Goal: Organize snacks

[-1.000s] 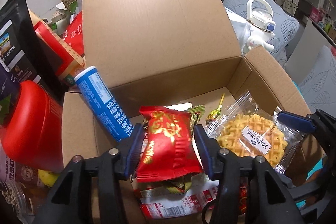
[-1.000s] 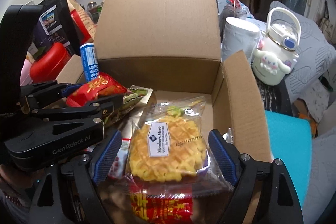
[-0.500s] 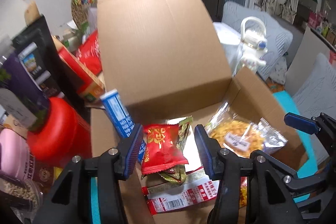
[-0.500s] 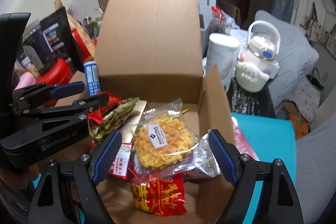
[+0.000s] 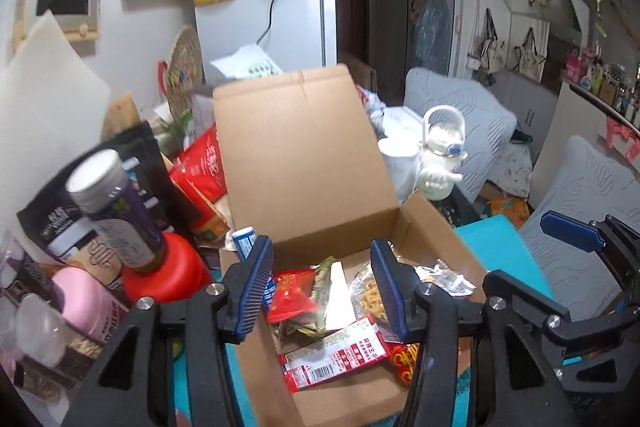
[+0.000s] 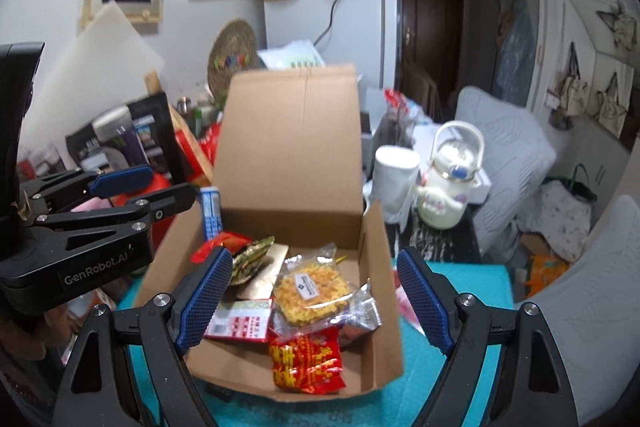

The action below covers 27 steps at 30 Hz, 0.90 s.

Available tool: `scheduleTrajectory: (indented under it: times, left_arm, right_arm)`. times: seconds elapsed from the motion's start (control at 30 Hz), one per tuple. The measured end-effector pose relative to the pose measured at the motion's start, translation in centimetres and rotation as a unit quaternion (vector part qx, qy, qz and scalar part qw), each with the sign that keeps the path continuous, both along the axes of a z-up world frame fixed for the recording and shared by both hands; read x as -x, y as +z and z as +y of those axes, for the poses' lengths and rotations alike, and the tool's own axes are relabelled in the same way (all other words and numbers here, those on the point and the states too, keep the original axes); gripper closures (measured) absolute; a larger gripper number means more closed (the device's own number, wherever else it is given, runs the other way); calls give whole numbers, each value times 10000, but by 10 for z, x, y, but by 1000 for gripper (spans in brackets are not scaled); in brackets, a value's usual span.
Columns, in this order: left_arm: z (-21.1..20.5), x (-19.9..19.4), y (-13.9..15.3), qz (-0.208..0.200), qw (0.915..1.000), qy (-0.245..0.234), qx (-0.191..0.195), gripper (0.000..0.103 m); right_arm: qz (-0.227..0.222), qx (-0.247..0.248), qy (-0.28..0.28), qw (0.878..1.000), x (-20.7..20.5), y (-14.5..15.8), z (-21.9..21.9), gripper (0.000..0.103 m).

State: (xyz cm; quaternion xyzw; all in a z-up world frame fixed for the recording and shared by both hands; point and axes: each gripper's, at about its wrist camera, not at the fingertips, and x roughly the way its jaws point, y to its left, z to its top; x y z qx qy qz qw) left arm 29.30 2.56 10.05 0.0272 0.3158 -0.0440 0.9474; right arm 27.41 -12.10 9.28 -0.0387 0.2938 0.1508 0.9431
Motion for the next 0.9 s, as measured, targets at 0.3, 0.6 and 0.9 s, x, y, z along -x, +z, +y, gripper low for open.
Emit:
scheduleTrajectory:
  times: [0.3,0.6,0.9]
  left_arm:
    - [2,66,28,-569,9983,-136,40,28]
    - [6,134,33,-921,9953,-280,93,28]
    - [7,182,14,-835,9957,-400,74,28]
  right_arm:
    - [-600,-45,-119,9981,60,28,-6,18]
    - [-1025,16,-255,9944,120,29,-7,14]
    - [-933,-65,-526,9942,165,9,-8,9]
